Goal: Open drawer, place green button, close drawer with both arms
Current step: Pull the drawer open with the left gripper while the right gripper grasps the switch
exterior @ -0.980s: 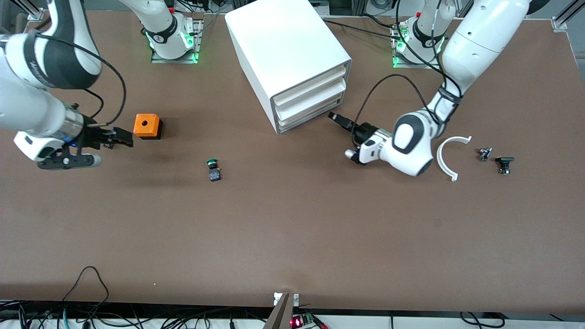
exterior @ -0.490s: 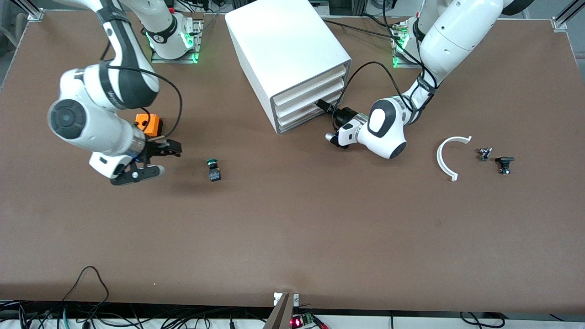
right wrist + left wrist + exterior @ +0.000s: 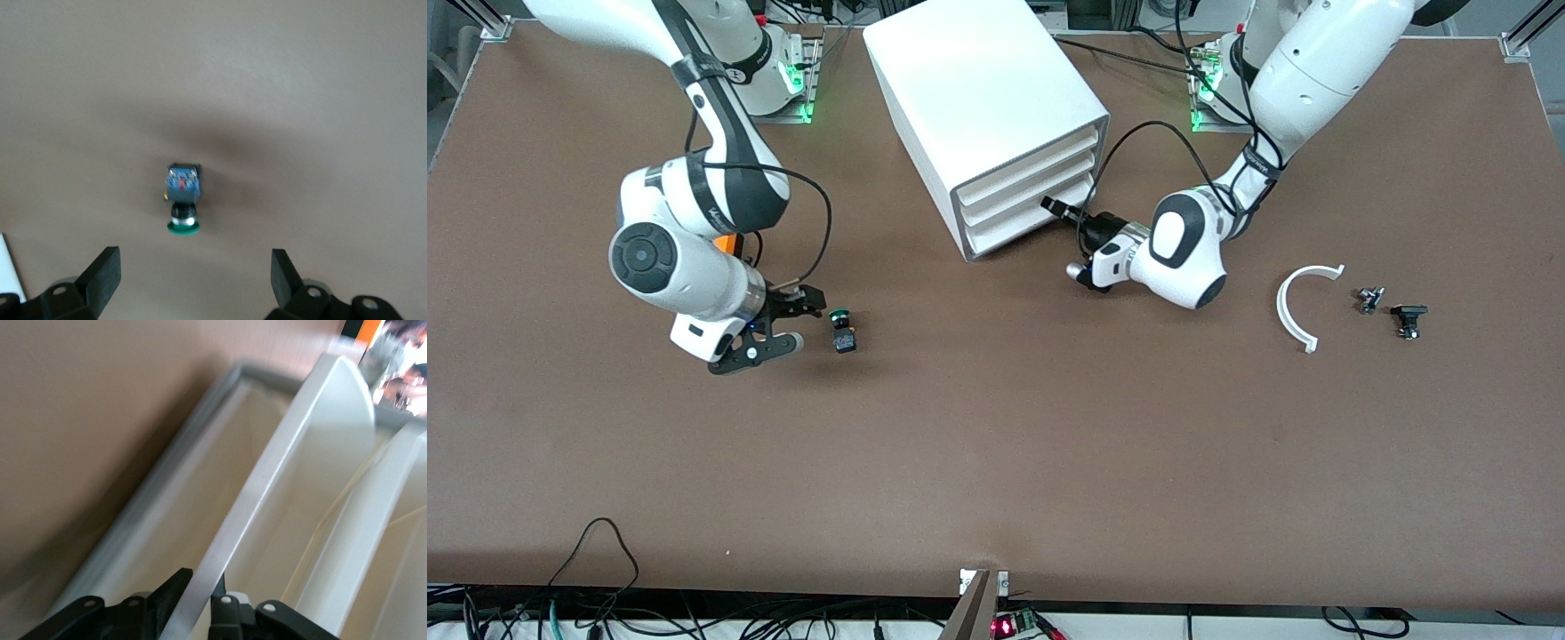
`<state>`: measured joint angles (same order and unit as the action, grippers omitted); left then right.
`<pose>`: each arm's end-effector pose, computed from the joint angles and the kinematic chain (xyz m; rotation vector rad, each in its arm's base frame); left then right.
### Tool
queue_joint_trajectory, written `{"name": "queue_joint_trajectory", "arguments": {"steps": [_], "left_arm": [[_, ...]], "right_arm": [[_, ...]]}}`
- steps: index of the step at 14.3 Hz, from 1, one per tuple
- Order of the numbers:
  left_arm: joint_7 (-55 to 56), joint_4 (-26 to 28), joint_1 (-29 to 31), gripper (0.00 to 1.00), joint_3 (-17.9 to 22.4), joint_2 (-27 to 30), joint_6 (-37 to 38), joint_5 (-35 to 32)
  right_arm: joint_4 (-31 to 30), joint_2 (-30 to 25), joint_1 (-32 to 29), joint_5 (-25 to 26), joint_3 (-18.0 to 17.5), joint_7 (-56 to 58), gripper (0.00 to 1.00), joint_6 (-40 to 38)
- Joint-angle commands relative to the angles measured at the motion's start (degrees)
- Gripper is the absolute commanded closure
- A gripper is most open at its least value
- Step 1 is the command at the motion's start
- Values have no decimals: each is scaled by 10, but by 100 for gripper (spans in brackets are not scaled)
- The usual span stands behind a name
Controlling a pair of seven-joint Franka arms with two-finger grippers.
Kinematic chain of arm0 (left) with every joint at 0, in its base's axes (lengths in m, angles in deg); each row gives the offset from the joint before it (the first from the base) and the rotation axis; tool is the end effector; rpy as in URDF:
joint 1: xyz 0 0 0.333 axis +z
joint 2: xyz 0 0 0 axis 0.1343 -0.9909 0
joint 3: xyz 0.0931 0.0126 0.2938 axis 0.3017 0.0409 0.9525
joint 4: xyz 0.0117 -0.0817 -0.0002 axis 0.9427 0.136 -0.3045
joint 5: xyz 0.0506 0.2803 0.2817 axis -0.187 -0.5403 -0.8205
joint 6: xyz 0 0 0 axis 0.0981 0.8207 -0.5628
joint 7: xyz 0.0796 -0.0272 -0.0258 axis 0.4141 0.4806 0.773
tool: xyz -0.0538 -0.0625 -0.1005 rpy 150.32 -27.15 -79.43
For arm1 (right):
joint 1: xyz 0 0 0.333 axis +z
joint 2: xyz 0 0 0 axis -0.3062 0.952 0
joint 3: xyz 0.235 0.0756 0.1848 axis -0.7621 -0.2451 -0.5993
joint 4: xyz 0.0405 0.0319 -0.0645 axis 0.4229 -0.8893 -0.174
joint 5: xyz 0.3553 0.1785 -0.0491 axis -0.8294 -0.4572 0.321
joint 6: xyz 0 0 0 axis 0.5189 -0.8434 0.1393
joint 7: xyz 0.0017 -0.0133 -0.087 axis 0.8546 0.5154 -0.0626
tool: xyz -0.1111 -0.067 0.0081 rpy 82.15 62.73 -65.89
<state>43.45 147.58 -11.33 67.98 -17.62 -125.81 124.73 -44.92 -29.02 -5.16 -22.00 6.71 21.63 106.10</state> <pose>0.4473 -0.3041 0.1290 2.0405 -0.2203 -0.7018 0.6135 0.2051 0.2849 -3.0224 -0.5076 0.1267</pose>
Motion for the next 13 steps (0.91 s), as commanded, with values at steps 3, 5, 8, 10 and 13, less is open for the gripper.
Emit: {"name": "queue_joint_trajectory", "arguments": {"steps": [3, 5, 8, 10, 13], "left_arm": [[4, -60, 44, 90, 44, 11, -64, 3], [4, -60, 47, 0, 44, 18, -97, 10], [5, -63, 68, 0, 45, 45, -102, 2], [5, -64, 95, 0, 57, 87, -102, -27], [6, -77, 139, 0, 58, 157, -105, -116]], "right_arm": [[-60, 26, 5, -7, -9, 9, 0, 116], [-61, 48, 5, -7, -9, 8, 0, 143], [-61, 67, 6, -3, -9, 8, 0, 169], [-61, 81, 13, -3, -9, 8, 0, 186], [-62, 94, 25, 0, -9, 7, 0, 198]]}}
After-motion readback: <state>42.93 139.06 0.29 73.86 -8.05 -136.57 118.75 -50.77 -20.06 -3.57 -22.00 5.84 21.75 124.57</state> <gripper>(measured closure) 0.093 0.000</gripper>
